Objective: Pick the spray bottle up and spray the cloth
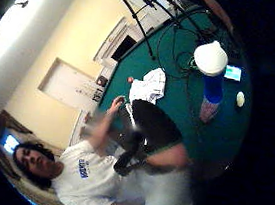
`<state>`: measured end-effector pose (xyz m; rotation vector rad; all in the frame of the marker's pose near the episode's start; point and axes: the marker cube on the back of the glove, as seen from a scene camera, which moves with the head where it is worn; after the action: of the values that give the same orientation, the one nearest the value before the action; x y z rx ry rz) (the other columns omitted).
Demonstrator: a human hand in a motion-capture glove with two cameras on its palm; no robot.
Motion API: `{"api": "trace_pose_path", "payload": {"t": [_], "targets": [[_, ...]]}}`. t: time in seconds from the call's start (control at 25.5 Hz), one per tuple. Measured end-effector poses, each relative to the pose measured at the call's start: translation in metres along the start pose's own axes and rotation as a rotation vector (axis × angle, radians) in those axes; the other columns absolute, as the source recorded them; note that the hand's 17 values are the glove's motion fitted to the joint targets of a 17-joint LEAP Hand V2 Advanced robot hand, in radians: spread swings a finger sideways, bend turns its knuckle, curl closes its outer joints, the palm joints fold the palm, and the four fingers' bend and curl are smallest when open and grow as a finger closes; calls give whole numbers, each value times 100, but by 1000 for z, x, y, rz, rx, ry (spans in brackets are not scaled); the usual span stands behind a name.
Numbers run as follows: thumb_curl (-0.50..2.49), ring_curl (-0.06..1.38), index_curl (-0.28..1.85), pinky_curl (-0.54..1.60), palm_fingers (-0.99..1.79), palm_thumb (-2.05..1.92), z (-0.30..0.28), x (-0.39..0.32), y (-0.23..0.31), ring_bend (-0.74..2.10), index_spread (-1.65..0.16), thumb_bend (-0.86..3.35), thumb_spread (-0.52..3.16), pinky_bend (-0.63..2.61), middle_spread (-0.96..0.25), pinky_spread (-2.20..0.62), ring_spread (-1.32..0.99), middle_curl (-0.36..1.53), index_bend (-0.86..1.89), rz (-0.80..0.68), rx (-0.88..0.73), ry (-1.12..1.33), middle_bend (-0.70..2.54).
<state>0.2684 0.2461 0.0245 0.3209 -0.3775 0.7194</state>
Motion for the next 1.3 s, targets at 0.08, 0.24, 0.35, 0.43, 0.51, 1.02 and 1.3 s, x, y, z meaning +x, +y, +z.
{"api": "trace_pose_path", "payload": {"t": [0.08, 0.24, 0.35, 0.43, 0.51, 1.02, 1.3], "targets": [[28, 29, 21, 33, 51, 45, 2, 10, 2, 39, -44, -1, 112, 43, -9, 19, -8, 32, 7, 17, -1, -56, 23], [29, 30, 20, 33, 51, 47, 9, 28, 7, 40, -43, -1, 112, 43, -9, 19, -8, 33, 9, 33, -16, -183, 25], [29, 30, 19, 34, 51, 48, 16, 39, 9, 41, -43, -1, 112, 43, -9, 19, -8, 33, 9, 41, -25, -229, 25], [29, 30, 19, 34, 51, 48, 23, 47, 11, 41, -43, -1, 113, 43, -9, 20, -8, 33, 10, 56, -37, -252, 25], [29, 30, 19, 34, 51, 49, 31, 55, 16, 41, -43, -2, 113, 43, -9, 20, -8, 33, 10, 71, -46, -296, 25], [35, 32, 19, 34, 59, 71, 66, 97, 37, 46, -41, 5, 108, 41, -11, 17, -10, 34, 11, 195, 24, -549, 24], [43, 35, 22, 38, 133, 93, 58, 102, 38, 57, -35, 9, 91, 59, -19, -12, -19, 39, 17, 217, 200, -533, 33]]}}
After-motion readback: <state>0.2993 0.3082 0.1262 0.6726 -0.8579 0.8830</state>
